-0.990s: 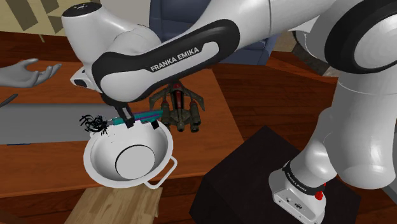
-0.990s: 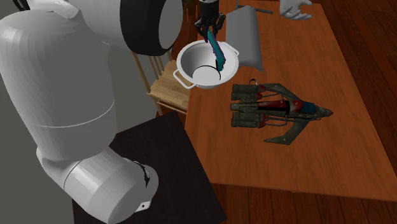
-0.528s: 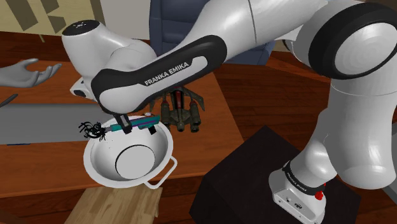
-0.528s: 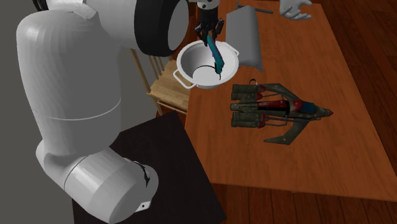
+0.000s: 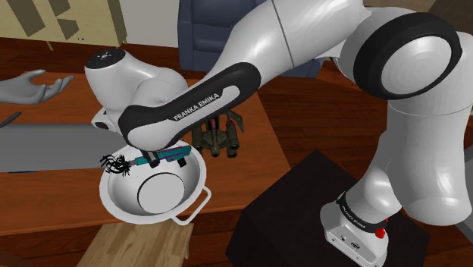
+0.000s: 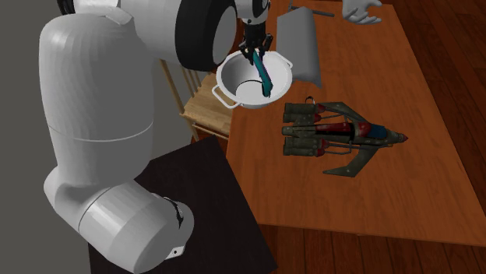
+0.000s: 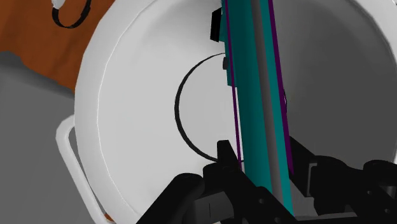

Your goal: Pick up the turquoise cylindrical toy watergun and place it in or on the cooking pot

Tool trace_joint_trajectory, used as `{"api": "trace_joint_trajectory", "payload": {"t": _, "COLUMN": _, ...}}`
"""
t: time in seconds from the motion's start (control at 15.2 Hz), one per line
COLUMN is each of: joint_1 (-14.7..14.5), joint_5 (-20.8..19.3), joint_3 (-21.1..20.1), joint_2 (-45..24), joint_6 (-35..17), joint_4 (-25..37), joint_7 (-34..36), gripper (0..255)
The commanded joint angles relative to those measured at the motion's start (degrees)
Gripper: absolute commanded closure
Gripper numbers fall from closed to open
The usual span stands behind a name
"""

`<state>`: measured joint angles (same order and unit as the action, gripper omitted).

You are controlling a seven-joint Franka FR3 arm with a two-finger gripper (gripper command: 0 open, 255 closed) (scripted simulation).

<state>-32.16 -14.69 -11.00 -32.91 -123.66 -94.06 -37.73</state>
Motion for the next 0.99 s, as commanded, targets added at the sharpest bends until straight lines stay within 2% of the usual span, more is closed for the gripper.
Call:
{"api": "trace_joint_trajectory", "payload": {"t": 0.0, "joint_1": -0.11, "joint_5": -0.33, "joint_3": 0.19, "joint_2": -1.11, "joint_6": -1.29, "joint_4": -0.14, "joint_7": 0.28, "gripper": 255}}
{"api": "trace_joint_trajectory", "payload": {"t": 0.46, "joint_1": -0.11, "joint_5": -0.32, "joint_3": 0.2, "joint_2": -1.11, "joint_6": -1.29, "joint_4": -0.14, "joint_7": 0.28, "gripper": 255}}
{"api": "trace_joint_trajectory", "payload": {"t": 0.53, "joint_1": -0.11, "joint_5": -0.33, "joint_3": 0.2, "joint_2": -1.11, "joint_6": -1.29, "joint_4": -0.15, "joint_7": 0.28, "gripper": 0}}
{"api": "trace_joint_trajectory", "payload": {"t": 0.86, "joint_1": -0.11, "joint_5": -0.33, "joint_3": 0.2, "joint_2": -1.12, "joint_6": -1.28, "joint_4": -0.14, "joint_7": 0.28, "gripper": 0}}
{"api": "trace_joint_trajectory", "payload": {"t": 0.92, "joint_1": -0.12, "joint_5": -0.01, "joint_3": -0.02, "joint_2": -0.13, "joint_6": 0.13, "joint_4": 0.3, "joint_7": 0.09, "gripper": 0}}
